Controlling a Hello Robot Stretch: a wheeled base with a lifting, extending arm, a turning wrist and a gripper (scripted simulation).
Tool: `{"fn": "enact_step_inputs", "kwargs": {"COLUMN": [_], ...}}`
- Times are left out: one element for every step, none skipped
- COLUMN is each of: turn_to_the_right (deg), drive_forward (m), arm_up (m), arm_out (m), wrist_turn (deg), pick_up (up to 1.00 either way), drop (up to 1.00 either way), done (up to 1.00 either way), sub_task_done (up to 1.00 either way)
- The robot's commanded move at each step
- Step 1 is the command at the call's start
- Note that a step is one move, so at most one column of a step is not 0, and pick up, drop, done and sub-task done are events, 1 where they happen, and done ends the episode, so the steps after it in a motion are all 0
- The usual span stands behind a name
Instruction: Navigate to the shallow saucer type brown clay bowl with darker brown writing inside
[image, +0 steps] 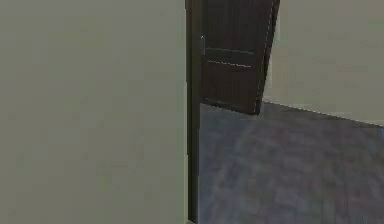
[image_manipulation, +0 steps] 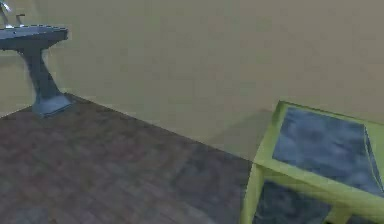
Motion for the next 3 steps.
{"fn": "enact_step_inputs", "kwargs": {"turn_to_the_right": [45.0,45.0,27.0], "drive_forward": [0.00,0.00,0.00], "arm_up": [0.00,0.00,0.00], "arm_out": [0.00,0.00,0.00], "wrist_turn": [0.0,0.0,0.0], "pick_up": [0.00,0.00,0.00], "drop": [0.00,0.00,0.00], "done": [0.00,0.00,0.00], "sub_task_done": [0.00,0.00,0.00]}}
